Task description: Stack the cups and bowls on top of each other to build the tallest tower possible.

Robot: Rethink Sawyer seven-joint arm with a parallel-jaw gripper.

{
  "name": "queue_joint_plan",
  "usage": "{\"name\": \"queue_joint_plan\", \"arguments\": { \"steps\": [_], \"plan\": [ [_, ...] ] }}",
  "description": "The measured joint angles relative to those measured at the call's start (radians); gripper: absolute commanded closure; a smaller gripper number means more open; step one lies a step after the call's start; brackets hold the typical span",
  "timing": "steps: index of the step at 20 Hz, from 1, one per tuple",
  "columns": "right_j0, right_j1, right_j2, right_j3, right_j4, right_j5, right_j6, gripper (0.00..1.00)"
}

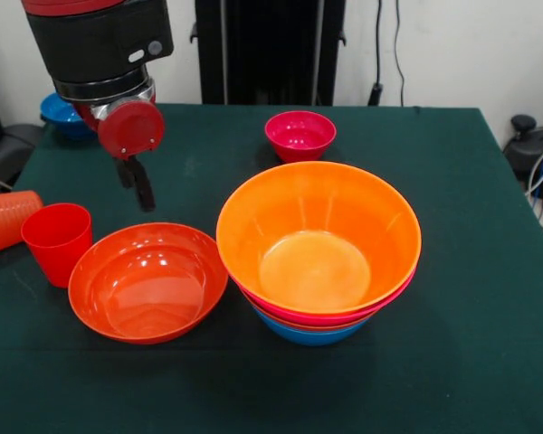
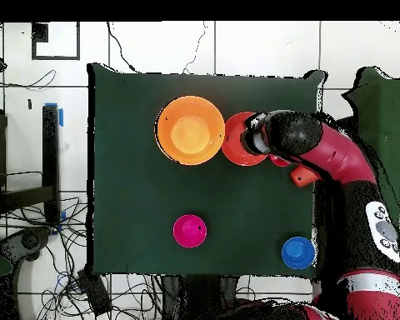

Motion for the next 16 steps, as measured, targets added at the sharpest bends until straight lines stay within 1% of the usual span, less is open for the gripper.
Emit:
{"name": "queue_joint_plan", "arguments": {
  "steps": [6, 10, 14, 16],
  "plan": [
    [-0.025, 0.000, 0.015, 0.024, 0.014, -0.066, 0.000, 0.00],
    [-0.057, 0.006, 0.029, 0.058, 0.035, -0.155, 0.000, 0.00],
    [-0.084, 0.023, 0.048, 0.081, 0.050, -0.223, 0.000, 0.00],
    [-0.092, 0.031, 0.057, 0.086, 0.053, -0.239, 0.000, 0.00]
  ]
}}
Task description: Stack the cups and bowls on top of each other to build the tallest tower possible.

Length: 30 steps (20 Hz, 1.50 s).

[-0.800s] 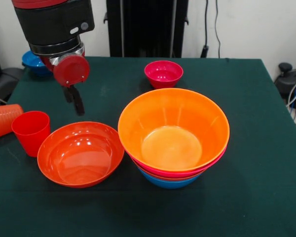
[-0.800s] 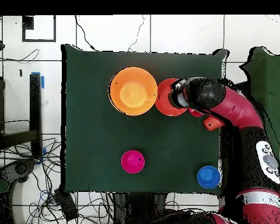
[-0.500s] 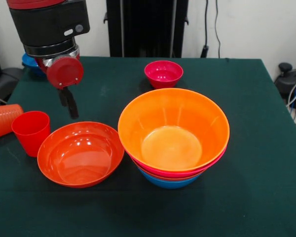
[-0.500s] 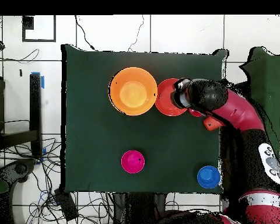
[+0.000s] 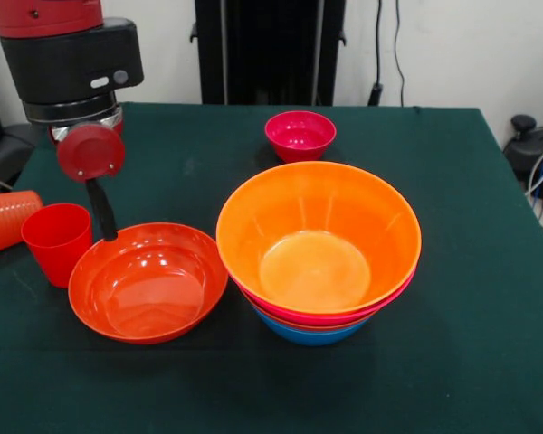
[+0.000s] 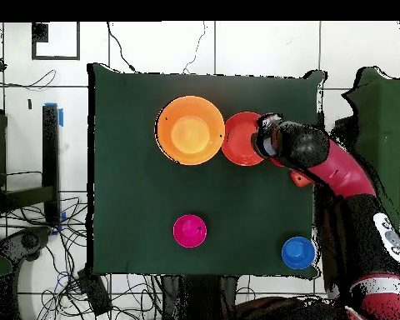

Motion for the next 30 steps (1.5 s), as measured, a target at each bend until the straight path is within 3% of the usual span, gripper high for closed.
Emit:
{"name": "queue_joint_plan", "arguments": {
  "steps": [5, 19, 30],
  "plan": [
    [-0.025, 0.049, 0.036, 0.005, 0.000, -0.045, 0.000, 0.00],
    [-0.041, 0.160, 0.125, 0.033, 0.000, -0.054, 0.000, 0.00],
    [-0.054, 0.169, 0.132, 0.064, 0.000, -0.054, 0.000, 0.00]
  ]
}}
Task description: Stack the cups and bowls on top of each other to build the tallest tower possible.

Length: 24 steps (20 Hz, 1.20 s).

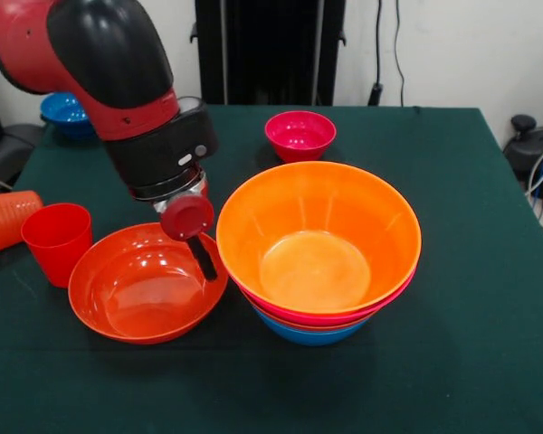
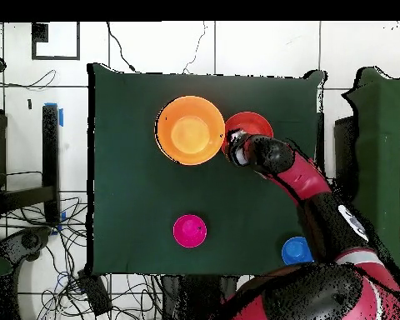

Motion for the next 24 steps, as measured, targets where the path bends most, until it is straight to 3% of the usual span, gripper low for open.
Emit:
{"name": "queue_joint_plan", "arguments": {
  "steps": [13, 24],
  "plan": [
    [-0.055, -0.104, -0.022, 0.088, -0.006, 0.000, 0.000, 0.00],
    [-0.066, -0.096, -0.041, 0.093, -0.008, -0.003, 0.000, 0.00]
  ]
}}
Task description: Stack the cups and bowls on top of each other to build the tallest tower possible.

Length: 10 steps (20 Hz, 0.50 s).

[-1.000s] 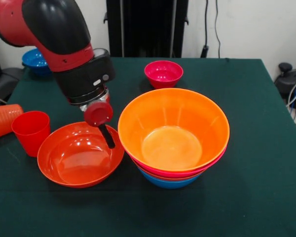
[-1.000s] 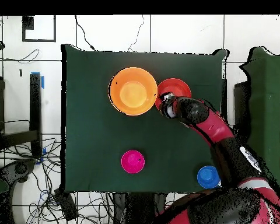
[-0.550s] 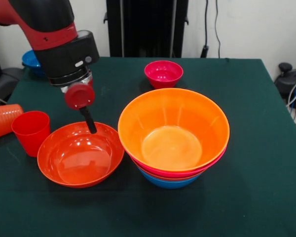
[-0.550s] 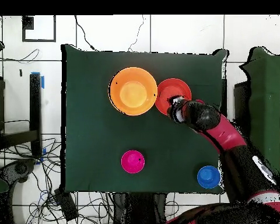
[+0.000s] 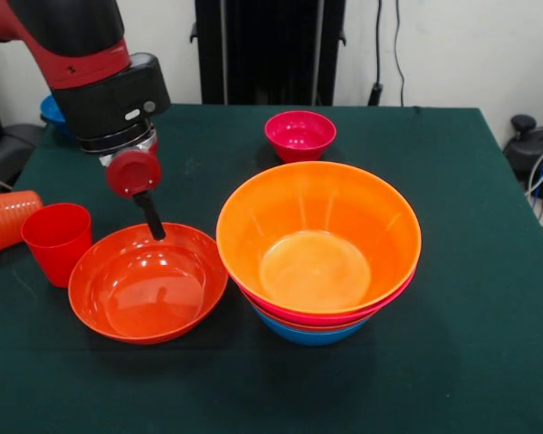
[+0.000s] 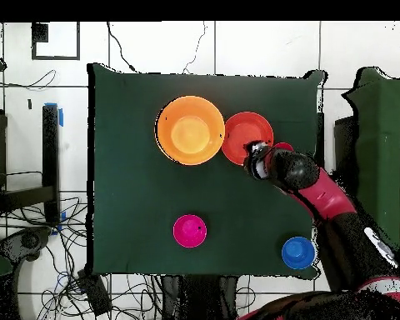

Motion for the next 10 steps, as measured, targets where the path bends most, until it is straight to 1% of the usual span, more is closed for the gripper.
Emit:
{"name": "queue_joint_plan", "arguments": {
  "steps": [10],
  "plan": [
    [-0.012, 0.028, -0.015, 0.001, -0.031, -0.009, 0.000, 0.00]
  ]
}}
